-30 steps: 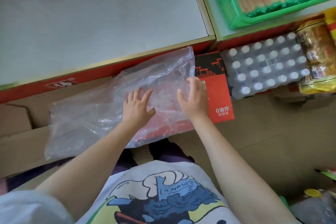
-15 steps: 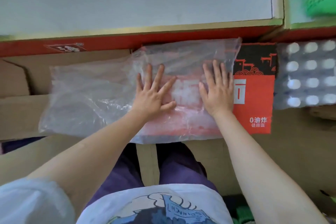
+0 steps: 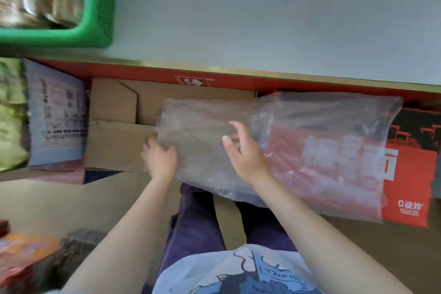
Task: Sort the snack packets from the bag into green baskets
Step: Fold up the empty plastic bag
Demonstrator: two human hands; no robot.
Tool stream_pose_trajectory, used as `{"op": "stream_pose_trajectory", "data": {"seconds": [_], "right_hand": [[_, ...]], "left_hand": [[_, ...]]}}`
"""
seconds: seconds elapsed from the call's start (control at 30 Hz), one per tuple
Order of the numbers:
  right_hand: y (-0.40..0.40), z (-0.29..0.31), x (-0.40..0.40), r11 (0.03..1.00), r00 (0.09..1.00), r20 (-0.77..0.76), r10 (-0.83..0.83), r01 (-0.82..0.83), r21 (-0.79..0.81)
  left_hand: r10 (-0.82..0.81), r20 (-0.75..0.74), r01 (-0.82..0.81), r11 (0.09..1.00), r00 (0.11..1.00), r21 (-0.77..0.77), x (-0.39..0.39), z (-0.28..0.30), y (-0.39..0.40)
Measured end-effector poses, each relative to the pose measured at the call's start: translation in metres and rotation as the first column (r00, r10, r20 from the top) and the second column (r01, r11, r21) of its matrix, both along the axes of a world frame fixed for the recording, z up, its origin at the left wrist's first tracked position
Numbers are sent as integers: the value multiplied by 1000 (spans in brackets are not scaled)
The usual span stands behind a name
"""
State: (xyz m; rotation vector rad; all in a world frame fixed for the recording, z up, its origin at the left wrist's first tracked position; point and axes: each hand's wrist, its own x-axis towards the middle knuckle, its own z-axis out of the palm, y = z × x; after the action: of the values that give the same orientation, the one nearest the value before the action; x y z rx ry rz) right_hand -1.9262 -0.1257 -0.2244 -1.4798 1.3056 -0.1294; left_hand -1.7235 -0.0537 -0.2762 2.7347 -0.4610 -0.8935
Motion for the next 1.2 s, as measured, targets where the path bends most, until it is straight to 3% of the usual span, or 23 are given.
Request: {"op": "stream_pose_trajectory", "data": {"seconds": [0.2,0.33,0.43,0.5,0.6,0.7,0.8,0.9,0.97,1.03,1.1,1.13,1.2], "right_hand": [[15,-48,72,947,971,-159,181,-128,294],[14,-64,81,938,969,-228,98,-14,346],[12,-59,85,938,974,-222,41,39,344],[12,-48,89,938,981,-195,17,52,343],[9,-22,97,928,992,-56,-117,130,348],[1,13,87,893,976,36,-217,184,412],[-3,33,44,886,974,10,-226,202,418],[-6,42,-8,873,940,-58,-335,333,357],[-10,45,-44,858,892,-98,-441,451,245],[-15,42,-78,828,835,-178,-521,545,131],[-18,29,-113,809,798,-274,-536,579,102],[-18,23,-119,819,802,-315,-508,563,113],[-18,5,-135,827,807,-376,-454,539,158]], "left_hand": [[51,-264,-43,998,963,35,54,-25,13],[170,-469,-161,985,867,59,69,-33,13],[91,-595,-150,987,798,-49,77,-20,14],[-7,-673,-129,980,739,-152,78,3,11],[-240,-724,27,956,647,-293,72,38,9],[-376,-809,159,926,451,-342,51,76,-3],[-368,-885,197,926,286,-322,9,97,-27],[-347,-909,223,928,232,-298,-30,104,-42],[-397,-872,224,913,287,-342,-54,102,-47],[-384,-778,152,921,497,-358,-75,92,-51],[-346,-572,167,925,744,-342,-95,74,-56],[-309,-492,166,935,814,-312,-96,65,-55],[-160,-520,61,977,839,-203,-106,47,-55]]}}
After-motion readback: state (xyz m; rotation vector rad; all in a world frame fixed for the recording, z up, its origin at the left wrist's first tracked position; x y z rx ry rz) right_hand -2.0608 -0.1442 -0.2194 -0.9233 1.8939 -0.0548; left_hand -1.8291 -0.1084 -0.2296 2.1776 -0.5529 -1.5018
